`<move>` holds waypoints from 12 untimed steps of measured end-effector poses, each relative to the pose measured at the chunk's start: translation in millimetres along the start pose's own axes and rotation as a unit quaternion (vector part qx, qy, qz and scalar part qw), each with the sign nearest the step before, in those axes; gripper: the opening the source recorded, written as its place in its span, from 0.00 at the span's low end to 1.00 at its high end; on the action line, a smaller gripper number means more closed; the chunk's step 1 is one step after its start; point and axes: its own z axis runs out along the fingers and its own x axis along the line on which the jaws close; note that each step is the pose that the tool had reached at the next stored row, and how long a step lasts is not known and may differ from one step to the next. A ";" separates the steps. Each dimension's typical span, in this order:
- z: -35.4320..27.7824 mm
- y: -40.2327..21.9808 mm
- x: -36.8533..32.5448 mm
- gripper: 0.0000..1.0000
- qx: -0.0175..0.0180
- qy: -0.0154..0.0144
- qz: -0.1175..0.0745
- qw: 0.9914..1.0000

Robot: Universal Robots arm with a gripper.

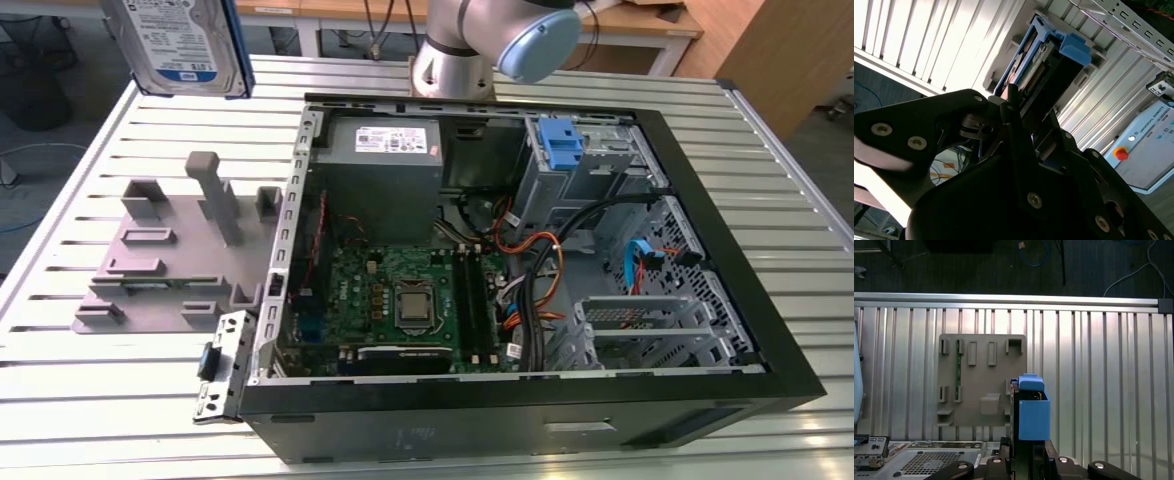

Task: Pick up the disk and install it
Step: 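Pick up the disk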

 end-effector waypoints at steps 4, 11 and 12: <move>-0.2 -4.5 0.0 0.35 0.000 0.000 0.000 1.000; -0.3 -5.7 -0.1 0.35 0.000 0.000 0.000 1.000; -0.3 -5.7 -0.1 0.35 0.000 0.000 0.000 1.000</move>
